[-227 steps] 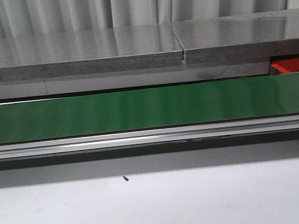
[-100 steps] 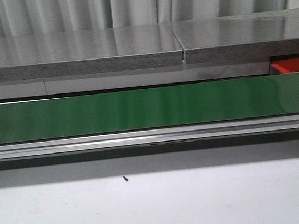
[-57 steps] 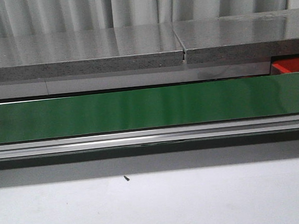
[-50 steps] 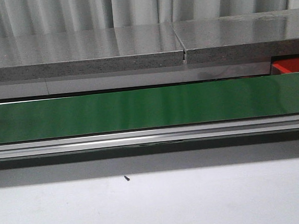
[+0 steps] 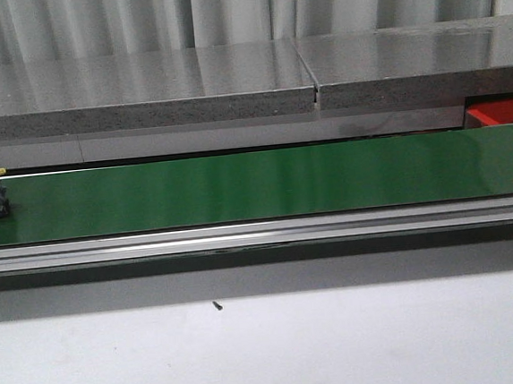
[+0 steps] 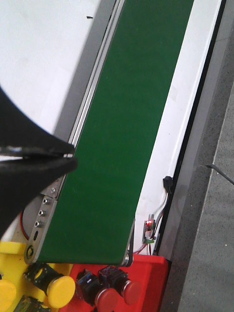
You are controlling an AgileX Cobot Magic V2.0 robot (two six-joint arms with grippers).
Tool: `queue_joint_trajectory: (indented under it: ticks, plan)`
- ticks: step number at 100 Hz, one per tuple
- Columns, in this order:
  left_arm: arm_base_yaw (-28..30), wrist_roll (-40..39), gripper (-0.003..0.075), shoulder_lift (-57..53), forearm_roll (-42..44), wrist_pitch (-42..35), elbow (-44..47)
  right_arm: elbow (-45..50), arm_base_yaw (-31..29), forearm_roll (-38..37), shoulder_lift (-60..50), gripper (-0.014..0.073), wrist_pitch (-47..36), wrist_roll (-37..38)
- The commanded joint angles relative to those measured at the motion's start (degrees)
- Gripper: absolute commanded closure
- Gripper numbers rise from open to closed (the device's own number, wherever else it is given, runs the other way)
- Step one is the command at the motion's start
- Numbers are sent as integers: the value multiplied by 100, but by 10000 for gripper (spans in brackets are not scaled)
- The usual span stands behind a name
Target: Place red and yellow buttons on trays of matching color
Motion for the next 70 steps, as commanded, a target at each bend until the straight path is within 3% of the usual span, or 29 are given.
queue_joint_trajectory:
  ticks: [1, 30, 59, 70]
  plan:
    - [-113, 49, 554, -688, -182, -278, 182, -141, 16, 72, -6, 708, -403, -61]
    - [-459, 49, 554, -1351, -390, -423, 1298, -141, 16, 72, -6, 708, -408, -61]
    - [-855, 49, 553, -1362, -389, -753, 1801, -141, 16, 72, -6, 708, -408, -61]
    - [-867, 49, 503, -1334, -401, -740, 1810, -141, 16, 72, -6, 708, -408, -61]
